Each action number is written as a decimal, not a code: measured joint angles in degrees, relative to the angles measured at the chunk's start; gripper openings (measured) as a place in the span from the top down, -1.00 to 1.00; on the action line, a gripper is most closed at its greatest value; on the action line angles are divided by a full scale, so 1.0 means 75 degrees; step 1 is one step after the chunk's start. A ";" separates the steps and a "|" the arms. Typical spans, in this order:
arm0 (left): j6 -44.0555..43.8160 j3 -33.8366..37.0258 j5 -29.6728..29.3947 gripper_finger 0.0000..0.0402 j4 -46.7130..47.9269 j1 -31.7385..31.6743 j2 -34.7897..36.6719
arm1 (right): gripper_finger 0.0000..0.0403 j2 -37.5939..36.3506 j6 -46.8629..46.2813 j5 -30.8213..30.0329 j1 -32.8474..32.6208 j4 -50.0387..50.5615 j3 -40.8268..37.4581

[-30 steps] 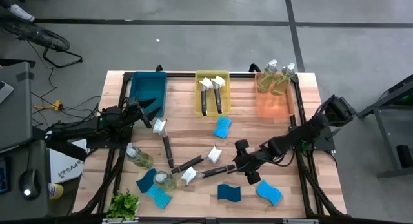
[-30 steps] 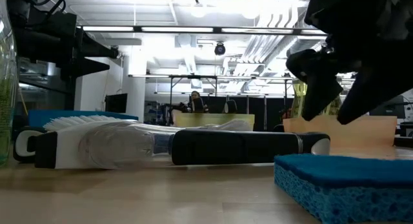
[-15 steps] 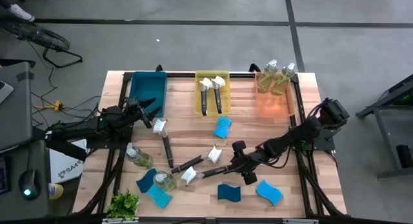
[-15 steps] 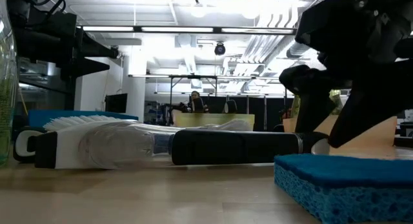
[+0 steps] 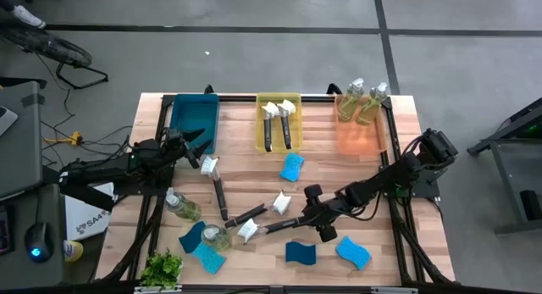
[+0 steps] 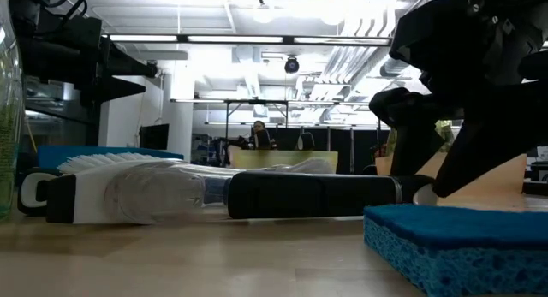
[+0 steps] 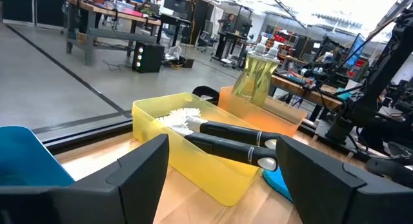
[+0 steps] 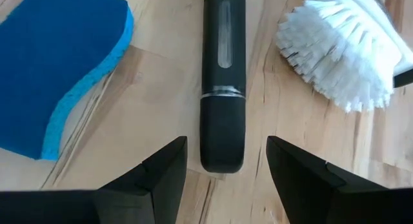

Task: Pick & Place Kitchen Sink Supplies
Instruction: Put the black dishwashing brush into the yellow bin

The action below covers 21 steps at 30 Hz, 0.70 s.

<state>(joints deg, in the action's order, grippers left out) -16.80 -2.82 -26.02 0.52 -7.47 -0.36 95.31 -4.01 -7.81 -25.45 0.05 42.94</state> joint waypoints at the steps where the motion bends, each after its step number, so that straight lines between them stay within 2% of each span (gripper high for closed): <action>1: -0.0002 -0.0002 0.0000 -0.40 0.0000 -0.0002 0.0000 | -0.02 0.0044 0.0000 0.0011 0.0000 -0.0024 0.0000; 11: 0.0000 -0.0002 0.0000 -0.40 -0.0001 0.0001 -0.0003 | 0.01 0.0248 -0.0285 -0.0044 0.0099 -0.0338 0.0000; 21: -0.0001 -0.0002 0.0000 -0.40 0.0002 0.0000 -0.0001 | 0.48 0.0248 -0.0457 0.0077 0.0093 -0.0330 0.0000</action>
<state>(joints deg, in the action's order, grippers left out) -16.81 -2.83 -26.02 0.53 -7.47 -0.37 97.17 -7.44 -7.23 -24.75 -2.43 42.94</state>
